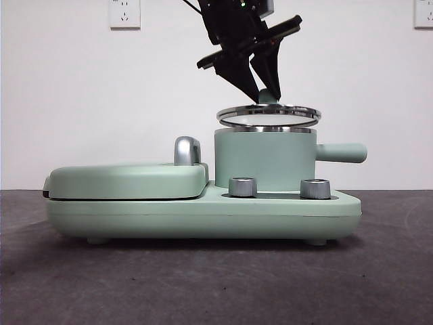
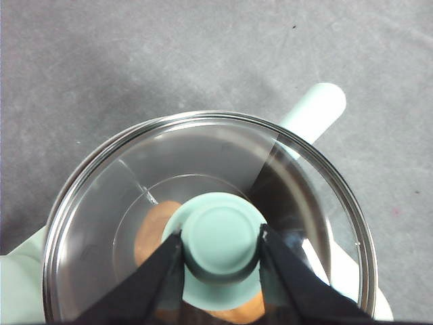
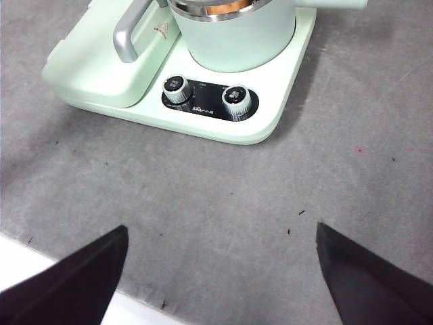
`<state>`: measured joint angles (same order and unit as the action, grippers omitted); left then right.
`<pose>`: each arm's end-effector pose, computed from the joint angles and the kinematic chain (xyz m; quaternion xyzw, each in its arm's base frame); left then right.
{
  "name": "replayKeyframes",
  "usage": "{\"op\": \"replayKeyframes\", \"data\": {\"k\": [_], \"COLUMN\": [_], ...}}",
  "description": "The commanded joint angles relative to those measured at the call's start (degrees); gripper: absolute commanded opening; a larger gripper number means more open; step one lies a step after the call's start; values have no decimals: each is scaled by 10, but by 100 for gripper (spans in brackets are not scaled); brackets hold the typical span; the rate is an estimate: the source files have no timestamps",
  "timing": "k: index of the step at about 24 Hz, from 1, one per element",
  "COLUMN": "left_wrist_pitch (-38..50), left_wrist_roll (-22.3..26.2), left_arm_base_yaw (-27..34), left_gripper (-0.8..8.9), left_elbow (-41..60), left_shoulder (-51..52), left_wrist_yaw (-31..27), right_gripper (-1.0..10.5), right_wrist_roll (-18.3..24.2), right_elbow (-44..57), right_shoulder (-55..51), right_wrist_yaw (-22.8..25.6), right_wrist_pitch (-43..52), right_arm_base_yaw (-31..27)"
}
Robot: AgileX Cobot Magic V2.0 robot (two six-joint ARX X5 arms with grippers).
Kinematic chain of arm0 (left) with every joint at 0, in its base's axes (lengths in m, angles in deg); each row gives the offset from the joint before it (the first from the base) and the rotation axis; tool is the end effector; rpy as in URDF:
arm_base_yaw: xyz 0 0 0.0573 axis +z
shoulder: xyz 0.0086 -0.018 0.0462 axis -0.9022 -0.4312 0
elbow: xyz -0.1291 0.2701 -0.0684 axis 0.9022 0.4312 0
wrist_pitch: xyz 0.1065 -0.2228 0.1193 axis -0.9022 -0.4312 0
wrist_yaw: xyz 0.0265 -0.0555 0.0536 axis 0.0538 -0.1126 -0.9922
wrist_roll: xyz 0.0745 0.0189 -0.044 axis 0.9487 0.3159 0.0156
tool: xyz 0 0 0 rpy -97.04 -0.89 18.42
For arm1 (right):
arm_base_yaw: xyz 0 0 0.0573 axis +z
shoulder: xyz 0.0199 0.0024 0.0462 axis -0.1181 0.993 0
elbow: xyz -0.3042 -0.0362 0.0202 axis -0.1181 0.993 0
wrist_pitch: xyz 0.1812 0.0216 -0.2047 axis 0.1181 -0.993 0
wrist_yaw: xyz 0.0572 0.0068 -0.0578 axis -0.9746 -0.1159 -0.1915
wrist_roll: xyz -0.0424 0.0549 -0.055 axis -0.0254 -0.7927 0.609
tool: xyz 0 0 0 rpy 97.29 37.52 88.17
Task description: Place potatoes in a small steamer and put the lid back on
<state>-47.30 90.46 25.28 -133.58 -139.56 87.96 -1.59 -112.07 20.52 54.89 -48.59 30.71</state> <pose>0.4305 -0.3595 0.3393 0.1186 0.3728 -0.3488 0.8516 0.0471 0.0307 0.3333 0.0746 0.3395 0.2171 0.9122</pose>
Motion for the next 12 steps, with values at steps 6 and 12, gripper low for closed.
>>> {"op": "replayKeyframes", "data": {"k": [6, 12], "left_wrist_pitch": [23, 19], "left_wrist_roll": [10, 10], "left_arm_base_yaw": [-5, -5], "left_gripper": [5, 5], "left_elbow": [-23, -23], "left_shoulder": [-24, -24], "left_wrist_yaw": [-18, -34], "right_gripper": [442, 442], "right_wrist_roll": [-5, -7], "right_elbow": [-5, -5], "right_shoulder": [2, 2], "right_wrist_yaw": [2, 2], "right_wrist_pitch": [5, 5], "right_arm_base_yaw": [5, 5]}}
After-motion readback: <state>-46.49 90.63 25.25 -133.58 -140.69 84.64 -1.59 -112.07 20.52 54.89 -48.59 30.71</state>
